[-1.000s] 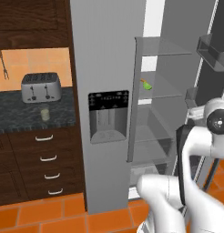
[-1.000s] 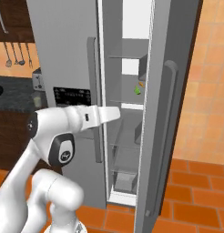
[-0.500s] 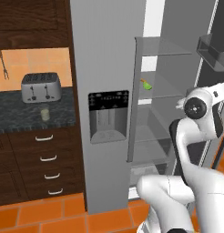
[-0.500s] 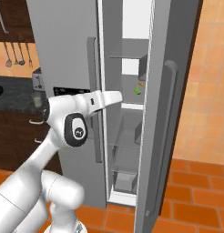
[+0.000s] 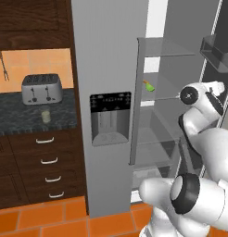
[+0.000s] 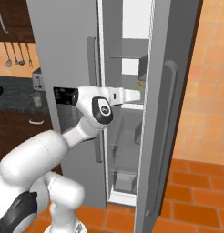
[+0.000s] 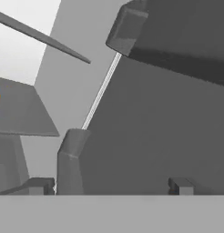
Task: Grab a lemon wedge from the fridge and one ice cube from the ice bowl, and put them in the glass of lemonade.
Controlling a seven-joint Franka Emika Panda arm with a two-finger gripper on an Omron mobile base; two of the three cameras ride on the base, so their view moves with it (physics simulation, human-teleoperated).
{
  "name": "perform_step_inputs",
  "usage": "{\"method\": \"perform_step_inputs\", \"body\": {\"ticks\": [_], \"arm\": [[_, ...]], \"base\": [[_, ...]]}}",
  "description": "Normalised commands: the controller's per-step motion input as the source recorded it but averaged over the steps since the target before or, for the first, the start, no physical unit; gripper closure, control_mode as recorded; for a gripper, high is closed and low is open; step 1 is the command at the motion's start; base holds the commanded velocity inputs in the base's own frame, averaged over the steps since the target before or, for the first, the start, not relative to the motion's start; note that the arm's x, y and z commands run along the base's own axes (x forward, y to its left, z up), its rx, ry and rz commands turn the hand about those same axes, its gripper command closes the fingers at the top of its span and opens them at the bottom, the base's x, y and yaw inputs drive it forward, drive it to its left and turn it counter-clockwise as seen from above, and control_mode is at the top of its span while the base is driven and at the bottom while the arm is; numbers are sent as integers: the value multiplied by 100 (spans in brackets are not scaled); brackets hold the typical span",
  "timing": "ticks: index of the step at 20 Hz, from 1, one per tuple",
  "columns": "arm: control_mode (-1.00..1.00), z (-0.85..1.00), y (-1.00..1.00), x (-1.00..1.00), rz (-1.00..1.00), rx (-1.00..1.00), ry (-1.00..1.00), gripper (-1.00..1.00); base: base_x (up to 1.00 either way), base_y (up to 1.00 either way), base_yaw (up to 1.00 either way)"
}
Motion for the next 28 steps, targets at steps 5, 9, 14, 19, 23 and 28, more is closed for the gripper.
{"method": "perform_step_inputs", "body": {"ticks": [5,9,14,19,23,28], "arm": [[-100,0,-100,22,-2,42,0,-100],[-100,0,-100,0,-4,34,-2,-100],[-100,36,-38,-54,4,23,-37,-100],[-100,28,87,-82,9,0,-64,-100],[-100,15,97,-88,2,1,-22,-100],[-100,75,100,-64,0,1,-4,-100]], "base": [[0,0,0],[0,0,0],[0,0,0],[0,0,0],[0,0,0],[0,0,0]]}}
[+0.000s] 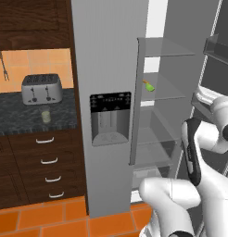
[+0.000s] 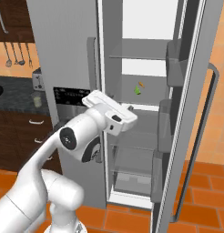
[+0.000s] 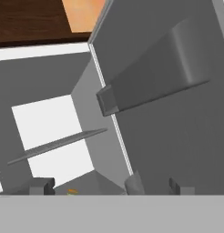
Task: Grab a lemon wedge from the fridge and one ice cube from the ice bowl, and put them in the glass of lemonade.
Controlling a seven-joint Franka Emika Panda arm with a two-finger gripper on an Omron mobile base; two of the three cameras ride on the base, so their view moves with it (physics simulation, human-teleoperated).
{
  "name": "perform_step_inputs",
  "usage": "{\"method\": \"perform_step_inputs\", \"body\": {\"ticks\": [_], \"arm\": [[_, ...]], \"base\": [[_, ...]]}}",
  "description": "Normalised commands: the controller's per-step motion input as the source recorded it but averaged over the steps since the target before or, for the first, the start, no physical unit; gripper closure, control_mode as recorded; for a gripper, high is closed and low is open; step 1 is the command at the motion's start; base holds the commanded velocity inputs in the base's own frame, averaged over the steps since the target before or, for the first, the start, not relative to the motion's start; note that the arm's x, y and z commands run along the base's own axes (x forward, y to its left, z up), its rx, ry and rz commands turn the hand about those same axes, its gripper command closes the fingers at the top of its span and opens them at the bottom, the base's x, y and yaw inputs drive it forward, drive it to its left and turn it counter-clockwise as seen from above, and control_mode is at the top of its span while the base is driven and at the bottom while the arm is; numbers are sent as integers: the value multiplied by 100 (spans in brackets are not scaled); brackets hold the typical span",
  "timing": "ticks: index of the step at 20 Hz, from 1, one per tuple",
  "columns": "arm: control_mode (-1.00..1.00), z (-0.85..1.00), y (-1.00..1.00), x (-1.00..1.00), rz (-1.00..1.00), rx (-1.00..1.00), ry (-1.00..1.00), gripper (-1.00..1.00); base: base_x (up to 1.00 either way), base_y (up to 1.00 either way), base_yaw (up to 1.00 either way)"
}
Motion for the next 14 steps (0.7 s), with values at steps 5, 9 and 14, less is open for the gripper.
{"method": "perform_step_inputs", "body": {"ticks": [5,9,14], "arm": [[-100,27,90,-62,3,6,18,-100],[-100,0,59,-65,18,14,36,-100],[-100,-5,24,-55,32,10,40,-100]], "base": [[0,0,0],[0,0,0],[0,0,0]]}}
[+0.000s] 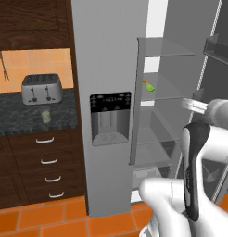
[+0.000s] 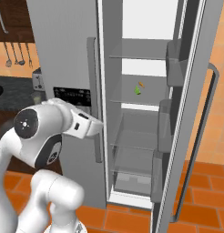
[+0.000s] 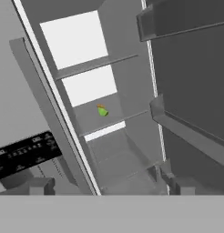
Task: Grab a lemon wedge from the fridge and one ice cube from the ice bowl, and put them in the glass of lemonade.
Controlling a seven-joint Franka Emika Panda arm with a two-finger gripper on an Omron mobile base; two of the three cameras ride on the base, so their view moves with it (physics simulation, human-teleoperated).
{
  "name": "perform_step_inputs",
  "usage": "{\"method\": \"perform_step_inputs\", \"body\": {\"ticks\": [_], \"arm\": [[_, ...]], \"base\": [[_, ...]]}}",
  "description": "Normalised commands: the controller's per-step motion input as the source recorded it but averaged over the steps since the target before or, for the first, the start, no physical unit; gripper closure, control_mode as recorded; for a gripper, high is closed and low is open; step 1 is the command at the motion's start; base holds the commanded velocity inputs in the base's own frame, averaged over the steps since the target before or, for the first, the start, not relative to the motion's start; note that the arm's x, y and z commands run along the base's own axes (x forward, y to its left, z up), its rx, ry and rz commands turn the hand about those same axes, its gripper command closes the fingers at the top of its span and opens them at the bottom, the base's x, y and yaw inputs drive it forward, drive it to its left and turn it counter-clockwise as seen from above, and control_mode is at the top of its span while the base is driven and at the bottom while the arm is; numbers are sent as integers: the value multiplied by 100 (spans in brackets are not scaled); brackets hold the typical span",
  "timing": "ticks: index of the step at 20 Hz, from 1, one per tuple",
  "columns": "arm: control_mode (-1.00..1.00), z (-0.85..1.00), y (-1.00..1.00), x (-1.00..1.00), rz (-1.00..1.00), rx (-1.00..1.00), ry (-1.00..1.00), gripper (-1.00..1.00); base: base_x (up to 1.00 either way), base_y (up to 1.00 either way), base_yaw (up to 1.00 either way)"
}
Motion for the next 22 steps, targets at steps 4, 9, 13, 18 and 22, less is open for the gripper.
{"method": "perform_step_inputs", "body": {"ticks": [4,9,13,18,22], "arm": [[-100,-44,11,-47,40,12,36,-100],[-100,-78,45,-1,27,7,46,-100],[-100,-90,67,0,4,0,22,-100],[-100,-49,25,-5,-15,0,-5,-100],[-100,-21,1,-18,-20,0,-3,-100]], "base": [[0,0,0],[0,0,0],[0,0,0],[0,0,0],[0,0,0]]}}
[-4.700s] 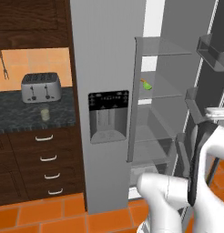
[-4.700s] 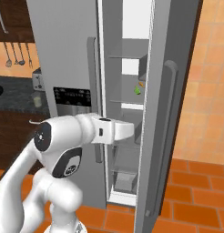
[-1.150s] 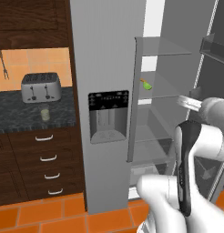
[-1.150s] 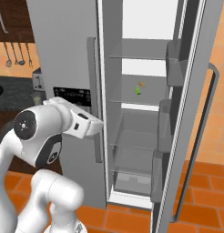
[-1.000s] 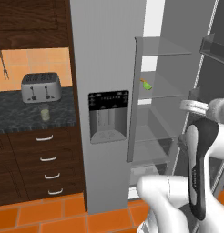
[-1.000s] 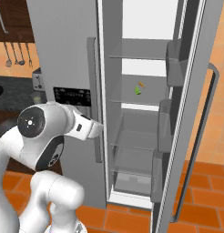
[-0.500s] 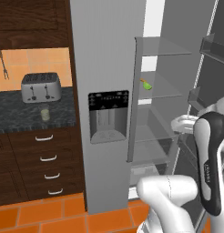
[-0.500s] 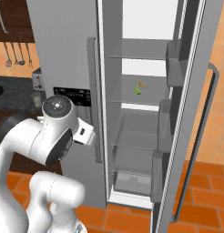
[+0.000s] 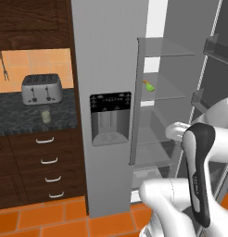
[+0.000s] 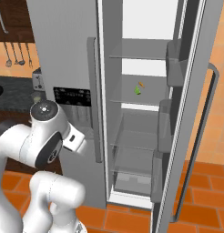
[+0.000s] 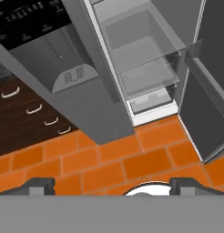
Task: Grab a lemon wedge from the fridge and one ice cube from the ice bowl, and put them in the glass of lemonade.
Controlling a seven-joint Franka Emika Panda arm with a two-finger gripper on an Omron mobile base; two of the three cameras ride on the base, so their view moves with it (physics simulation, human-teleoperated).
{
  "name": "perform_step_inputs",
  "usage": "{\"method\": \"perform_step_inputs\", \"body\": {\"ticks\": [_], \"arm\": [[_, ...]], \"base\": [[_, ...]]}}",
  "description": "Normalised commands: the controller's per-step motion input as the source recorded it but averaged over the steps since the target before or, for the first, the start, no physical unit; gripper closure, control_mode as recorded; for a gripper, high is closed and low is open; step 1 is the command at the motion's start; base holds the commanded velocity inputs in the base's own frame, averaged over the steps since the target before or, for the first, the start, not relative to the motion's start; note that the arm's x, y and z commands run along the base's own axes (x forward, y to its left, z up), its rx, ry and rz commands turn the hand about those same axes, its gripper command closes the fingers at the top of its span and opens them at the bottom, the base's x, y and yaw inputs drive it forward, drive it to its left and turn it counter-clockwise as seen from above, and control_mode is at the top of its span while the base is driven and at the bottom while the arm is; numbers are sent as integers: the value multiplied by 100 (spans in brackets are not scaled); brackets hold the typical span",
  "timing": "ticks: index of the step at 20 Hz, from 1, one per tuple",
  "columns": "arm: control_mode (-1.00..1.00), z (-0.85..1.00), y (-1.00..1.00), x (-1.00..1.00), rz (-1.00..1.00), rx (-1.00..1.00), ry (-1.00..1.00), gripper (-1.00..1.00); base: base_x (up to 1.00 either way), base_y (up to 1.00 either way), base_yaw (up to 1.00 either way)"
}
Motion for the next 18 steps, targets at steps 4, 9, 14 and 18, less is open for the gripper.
{"method": "perform_step_inputs", "body": {"ticks": [4,9,14,18], "arm": [[-100,-10,0,0,-17,0,0,-100],[-100,-1,0,0,-2,0,0,-100],[-100,0,1,0,0,0,0,-100],[-100,0,0,0,0,0,0,-100]], "base": [[0,0,0],[0,0,0],[0,0,0],[0,0,0]]}}
